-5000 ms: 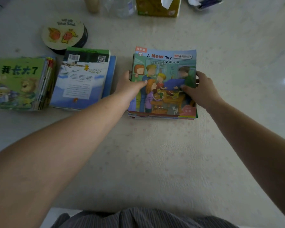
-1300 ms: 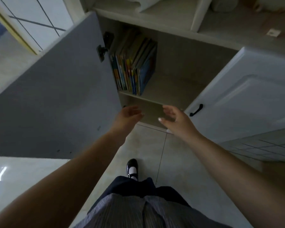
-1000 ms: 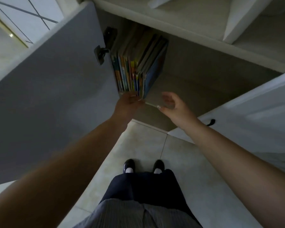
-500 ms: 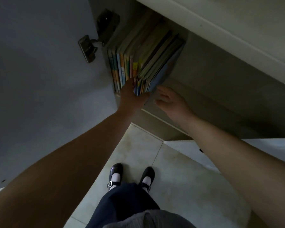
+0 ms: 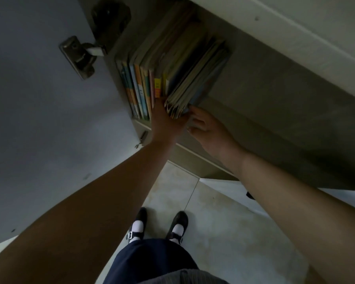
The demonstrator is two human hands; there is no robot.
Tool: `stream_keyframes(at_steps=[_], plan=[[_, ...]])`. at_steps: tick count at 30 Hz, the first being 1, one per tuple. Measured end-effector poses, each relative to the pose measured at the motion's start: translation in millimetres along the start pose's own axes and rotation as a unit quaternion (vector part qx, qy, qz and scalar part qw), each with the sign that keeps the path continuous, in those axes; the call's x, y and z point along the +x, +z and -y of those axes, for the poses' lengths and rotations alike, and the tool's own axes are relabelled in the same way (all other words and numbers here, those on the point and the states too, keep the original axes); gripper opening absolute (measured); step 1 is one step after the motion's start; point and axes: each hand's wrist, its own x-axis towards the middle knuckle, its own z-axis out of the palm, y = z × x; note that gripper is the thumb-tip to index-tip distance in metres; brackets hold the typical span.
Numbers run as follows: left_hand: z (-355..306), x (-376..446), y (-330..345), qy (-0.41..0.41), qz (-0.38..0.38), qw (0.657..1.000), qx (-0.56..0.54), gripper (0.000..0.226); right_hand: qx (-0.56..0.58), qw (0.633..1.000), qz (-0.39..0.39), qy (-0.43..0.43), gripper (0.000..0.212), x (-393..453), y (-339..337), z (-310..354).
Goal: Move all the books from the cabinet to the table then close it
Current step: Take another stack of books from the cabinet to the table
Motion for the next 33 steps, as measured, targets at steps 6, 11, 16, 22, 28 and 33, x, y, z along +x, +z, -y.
stream_keyframes(at_steps=[6, 11, 16, 22, 28, 33], plan=[[-0.5, 0.2, 3.6, -0.023, -0.025, 0.999, 0.018, 0.056, -0.037, 0.999, 0.008, -0.025, 0.057, 5.4, -1.2, -7.0], [-1.9, -1.5, -6.7, -0.006, -0.015, 0.998, 0.053, 0.058, -0.039, 0.998, 0.033, -0.027, 0.062, 5.9, 5.9, -5.0], [-5.6, -20.4, -25.7, -0.027, -0.007, 0.999, 0.041, 0.047, -0.013, 0.998, 0.058, 0.007, 0.062, -8.1, 5.8, -9.4], [-20.5, -69.1, -57.1, -0.15, 0.039, 0.983, -0.095, 0.02, 0.011, 0.999, 0.025, 0.033, 0.056, -55.7, 5.7, -14.5], [-41.6, -137.4, -106.7, -0.197, 0.148, 0.959, -0.143, 0.023, -0.006, 0.994, -0.103, 0.036, 0.043, -128.8, -30.5, -29.3], [-66.6, -167.0, -126.2, -0.231, 0.225, 0.933, -0.161, 0.032, 0.155, 0.972, -0.006, 0.176, 0.078, -180.8, -45.2, -45.3]])
